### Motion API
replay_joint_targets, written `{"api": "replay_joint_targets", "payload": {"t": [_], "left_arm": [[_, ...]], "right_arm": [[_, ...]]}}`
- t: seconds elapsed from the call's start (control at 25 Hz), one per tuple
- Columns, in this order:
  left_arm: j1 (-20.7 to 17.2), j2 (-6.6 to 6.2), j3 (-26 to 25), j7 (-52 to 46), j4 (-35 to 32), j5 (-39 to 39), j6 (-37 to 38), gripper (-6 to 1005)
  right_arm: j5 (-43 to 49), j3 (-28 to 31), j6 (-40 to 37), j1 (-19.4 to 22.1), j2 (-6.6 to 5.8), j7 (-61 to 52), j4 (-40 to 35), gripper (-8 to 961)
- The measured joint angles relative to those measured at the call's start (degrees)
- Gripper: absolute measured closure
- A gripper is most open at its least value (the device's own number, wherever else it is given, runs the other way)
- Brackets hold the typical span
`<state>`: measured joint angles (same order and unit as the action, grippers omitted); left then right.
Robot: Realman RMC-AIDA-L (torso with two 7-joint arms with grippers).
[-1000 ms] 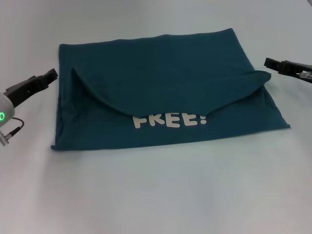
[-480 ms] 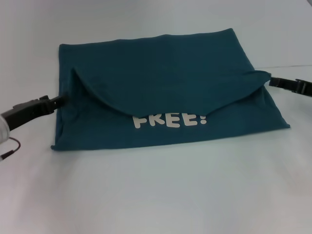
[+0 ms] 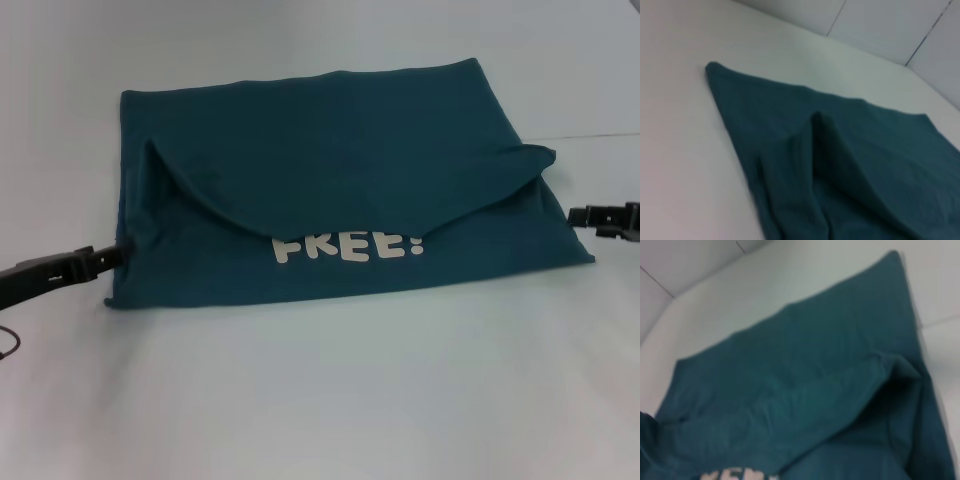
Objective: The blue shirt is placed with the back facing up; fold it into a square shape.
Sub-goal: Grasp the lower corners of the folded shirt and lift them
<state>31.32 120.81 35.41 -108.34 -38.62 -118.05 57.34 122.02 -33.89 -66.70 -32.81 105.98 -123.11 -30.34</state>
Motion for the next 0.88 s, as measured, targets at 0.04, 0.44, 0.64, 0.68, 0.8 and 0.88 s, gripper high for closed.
{"api": "replay_joint_targets", "payload": {"t": [0.04,0.44,0.64,0.68,0.8,0.88], "left_arm": [[0.0,0.01,0.0,-0.3,-0.1,-0.8,0.1,297],[0.4,-0.05,0.5,-1.4,-0.2,-3.7,0.1,296],[0.4,0.02,1.1,-1.6,0.2,-4.7,0.2,296],[0.4,0.04,1.4,-1.6,0.2,-5.2,0.5,296],[0.4,0.12,2.0,-1.7,0.2,-6.3,0.6,296],[0.4,0.19,2.1,-1.6,0.2,-6.6,0.3,298]], "right_arm": [[1.3,0.0,0.0,-0.2,-0.02,-0.7,0.0,295],[6.5,0.5,0.7,-1.5,0.23,-4.0,-2.3,297],[6.5,0.6,1.2,-1.7,0.17,-4.3,-2.3,297],[6.5,0.6,1.4,-1.7,0.17,-4.4,-2.3,297],[6.5,0.6,1.6,-1.7,0.22,-4.5,-2.4,296],[6.5,0.6,1.6,-1.6,0.31,-4.5,-2.4,296]]}}
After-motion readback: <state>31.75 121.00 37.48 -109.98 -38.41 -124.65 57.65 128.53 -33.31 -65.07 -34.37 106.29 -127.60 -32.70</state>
